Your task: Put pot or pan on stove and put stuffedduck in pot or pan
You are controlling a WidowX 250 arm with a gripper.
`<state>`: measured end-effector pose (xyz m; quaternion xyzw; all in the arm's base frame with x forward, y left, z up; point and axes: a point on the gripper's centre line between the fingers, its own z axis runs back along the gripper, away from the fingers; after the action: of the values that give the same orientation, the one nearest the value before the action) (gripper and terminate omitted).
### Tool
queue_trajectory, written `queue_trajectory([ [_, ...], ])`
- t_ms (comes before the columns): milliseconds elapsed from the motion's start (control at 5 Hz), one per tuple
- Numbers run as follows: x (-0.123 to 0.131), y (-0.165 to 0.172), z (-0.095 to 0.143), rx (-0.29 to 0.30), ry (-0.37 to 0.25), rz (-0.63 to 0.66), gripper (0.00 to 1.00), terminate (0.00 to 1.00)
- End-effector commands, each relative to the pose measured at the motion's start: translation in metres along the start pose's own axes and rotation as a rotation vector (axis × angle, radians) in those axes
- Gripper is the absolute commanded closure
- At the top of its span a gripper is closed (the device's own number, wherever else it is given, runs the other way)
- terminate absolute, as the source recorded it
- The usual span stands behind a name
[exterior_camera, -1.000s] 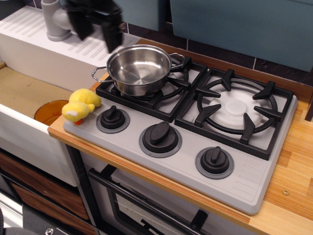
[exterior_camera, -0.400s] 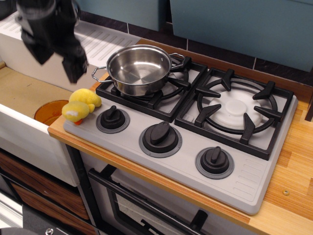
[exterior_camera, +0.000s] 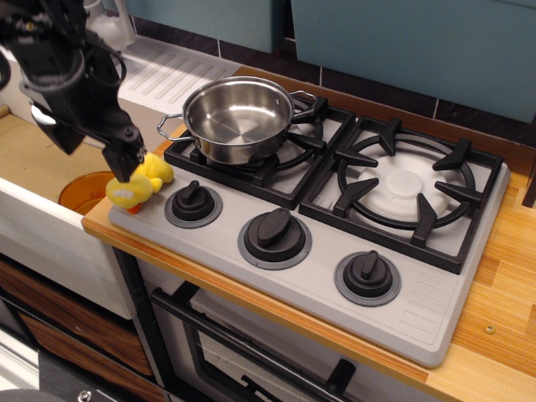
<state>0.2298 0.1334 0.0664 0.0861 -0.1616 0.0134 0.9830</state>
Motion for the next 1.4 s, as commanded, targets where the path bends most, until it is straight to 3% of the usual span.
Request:
queue_trajectory([
  [0,0.012,-0.008,-0.019,-0.074,-0.065,-0.003,0.0,0.0],
  [600,0.032,-0.018,-0.041,-0.226,-0.081,-0.021,0.0,0.0],
  [800,0.035,-0.018,-0.038,-0.205,-0.063,-0.007,1.0,0.0],
  [1200,0.04,-0.009,-0.011,-0.141,-0.003,-0.001,1.0,0.0],
])
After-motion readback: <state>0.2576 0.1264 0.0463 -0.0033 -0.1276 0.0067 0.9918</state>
